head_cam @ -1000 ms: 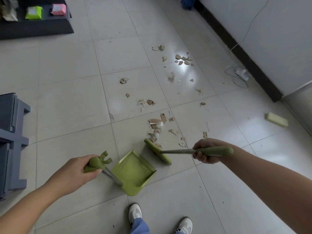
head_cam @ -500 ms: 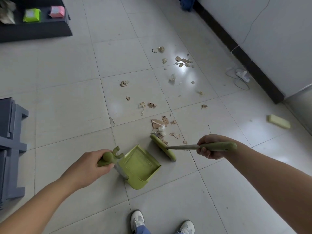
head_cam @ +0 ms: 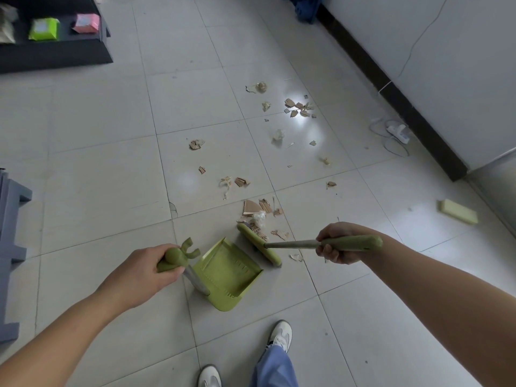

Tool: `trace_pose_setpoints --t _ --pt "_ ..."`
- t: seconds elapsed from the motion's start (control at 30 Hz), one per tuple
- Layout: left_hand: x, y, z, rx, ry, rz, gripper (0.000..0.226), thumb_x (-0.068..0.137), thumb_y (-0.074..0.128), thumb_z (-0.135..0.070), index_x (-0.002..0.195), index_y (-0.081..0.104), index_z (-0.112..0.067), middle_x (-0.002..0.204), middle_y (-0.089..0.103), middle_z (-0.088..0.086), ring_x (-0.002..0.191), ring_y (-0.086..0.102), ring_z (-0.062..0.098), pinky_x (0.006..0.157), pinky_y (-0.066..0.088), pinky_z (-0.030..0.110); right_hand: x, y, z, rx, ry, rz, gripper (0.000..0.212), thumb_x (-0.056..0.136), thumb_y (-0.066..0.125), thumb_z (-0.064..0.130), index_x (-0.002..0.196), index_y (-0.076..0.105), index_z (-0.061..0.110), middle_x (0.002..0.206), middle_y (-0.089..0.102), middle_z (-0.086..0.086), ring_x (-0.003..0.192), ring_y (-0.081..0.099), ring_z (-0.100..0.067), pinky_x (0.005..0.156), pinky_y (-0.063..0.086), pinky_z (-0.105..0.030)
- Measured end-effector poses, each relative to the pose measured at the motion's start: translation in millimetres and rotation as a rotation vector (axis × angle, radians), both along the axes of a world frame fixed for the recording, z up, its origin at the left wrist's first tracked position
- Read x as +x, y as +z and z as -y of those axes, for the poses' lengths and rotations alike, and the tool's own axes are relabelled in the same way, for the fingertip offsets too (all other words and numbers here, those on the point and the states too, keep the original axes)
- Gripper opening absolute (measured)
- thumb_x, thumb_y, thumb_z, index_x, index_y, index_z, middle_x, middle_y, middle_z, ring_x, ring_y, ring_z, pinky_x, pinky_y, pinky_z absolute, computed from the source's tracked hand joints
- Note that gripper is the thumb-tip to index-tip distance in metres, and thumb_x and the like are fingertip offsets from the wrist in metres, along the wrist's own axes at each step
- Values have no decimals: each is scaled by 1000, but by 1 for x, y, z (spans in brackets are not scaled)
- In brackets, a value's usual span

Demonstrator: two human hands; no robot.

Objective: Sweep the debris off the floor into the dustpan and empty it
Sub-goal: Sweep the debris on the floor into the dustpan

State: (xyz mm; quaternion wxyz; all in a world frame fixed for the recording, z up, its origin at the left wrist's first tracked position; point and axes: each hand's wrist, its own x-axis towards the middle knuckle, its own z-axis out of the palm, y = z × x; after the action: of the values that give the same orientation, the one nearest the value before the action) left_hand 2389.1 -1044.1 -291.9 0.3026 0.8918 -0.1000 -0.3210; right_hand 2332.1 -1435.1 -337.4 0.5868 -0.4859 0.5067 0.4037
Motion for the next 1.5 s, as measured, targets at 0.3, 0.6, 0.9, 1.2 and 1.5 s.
trace_pose_setpoints --t 0.3,0.6,0.9,1.2,1.5 --pt "12 0 47 -10 29 -10 15 86 68 -22 97 67 -32 88 70 -3 86 64 19 70 48 28 26 1 48 -21 17 14 20 99 30 12 100 45 -2 66 47 -7 30 44 -10 28 34 -14" --pt "22 -4 77 1 30 -28 12 85 67 -26 94 66 -35 89 71 -2 86 65 22 75 53 36 41 -2 80 -43 30 32 21 99 31 13 101 45 -2 65 48 -7 30 44 -9 30 34 -14" --pt "26 1 95 14 6 -50 15 85 68 -26 93 66 -37 90 71 3 86 65 26 76 54 39 5 1 110 -27 63 -5 22 100 36 16 112 45 0 63 52 -7 34 44 -10 30 34 -17" --pt "18 6 108 52 -72 -90 15 84 67 -28 92 66 -41 87 71 -4 84 65 20 77 54 38 -44 14 140 44 118 -106 20 101 37 19 110 44 2 61 53 -7 34 44 -10 30 34 -16" --pt "18 1 129 57 -76 -86 20 83 68 -30 94 62 -47 82 69 -6 77 63 15 74 53 35 -42 7 188 -9 213 -87 34 100 38 15 134 42 9 59 54 -7 36 45 -11 32 35 -17"
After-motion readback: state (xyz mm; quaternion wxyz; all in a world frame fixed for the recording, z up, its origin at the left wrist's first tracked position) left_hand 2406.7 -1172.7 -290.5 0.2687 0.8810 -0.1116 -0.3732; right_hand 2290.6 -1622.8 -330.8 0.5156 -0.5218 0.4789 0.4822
